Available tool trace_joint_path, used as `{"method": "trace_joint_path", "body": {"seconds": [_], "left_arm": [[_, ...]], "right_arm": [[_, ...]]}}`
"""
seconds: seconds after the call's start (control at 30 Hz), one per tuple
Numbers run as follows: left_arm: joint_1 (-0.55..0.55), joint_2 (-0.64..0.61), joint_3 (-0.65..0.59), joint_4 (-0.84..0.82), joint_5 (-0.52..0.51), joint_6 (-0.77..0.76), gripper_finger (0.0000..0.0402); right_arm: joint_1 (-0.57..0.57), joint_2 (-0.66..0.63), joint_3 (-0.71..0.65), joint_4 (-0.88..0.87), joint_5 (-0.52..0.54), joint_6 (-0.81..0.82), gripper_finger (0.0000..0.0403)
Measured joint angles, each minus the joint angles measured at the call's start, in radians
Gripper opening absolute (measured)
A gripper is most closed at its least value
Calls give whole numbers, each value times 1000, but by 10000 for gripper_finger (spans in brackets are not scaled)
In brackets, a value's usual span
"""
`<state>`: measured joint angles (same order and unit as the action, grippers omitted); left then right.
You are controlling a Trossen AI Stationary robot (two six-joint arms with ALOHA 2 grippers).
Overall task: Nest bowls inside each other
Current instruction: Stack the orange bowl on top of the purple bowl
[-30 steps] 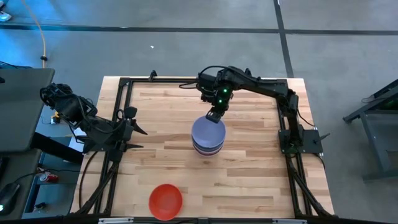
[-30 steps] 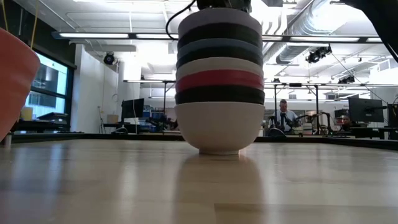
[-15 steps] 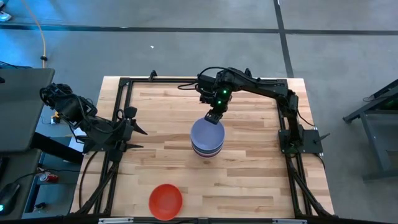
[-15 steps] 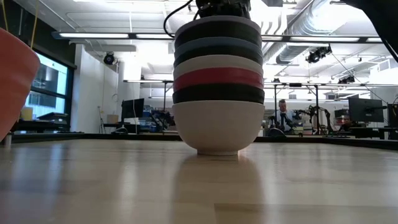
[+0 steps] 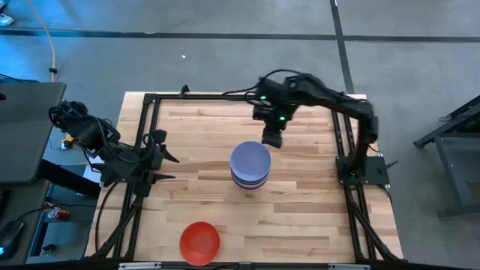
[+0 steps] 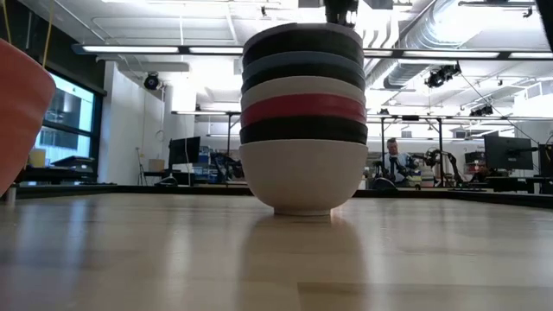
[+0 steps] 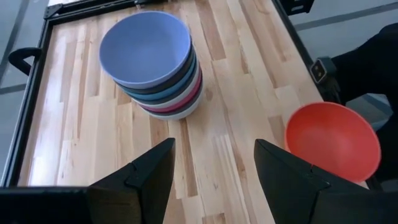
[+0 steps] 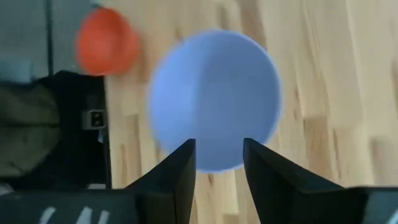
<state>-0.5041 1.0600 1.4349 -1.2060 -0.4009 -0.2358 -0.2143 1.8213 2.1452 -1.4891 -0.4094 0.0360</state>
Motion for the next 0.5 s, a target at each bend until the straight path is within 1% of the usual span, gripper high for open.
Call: {"method": "trace_joint_path", "body": {"seconds": [0.13, 0.2, 0.33, 0.5], "left_arm": [[0, 20, 0, 1, -8, -8, 209], [0, 28, 0, 3, -21, -18, 209], [0, 37, 0, 36, -40, -57, 209], [-2, 78, -6, 44, 31, -172, 209]], "right_arm": [[45, -147, 0, 36, -3, -129, 126], [65, -236, 0, 56, -2, -164, 126], [121, -422, 0, 122, 52, -166, 126], [263, -602, 0, 173, 161, -129, 126]]}}
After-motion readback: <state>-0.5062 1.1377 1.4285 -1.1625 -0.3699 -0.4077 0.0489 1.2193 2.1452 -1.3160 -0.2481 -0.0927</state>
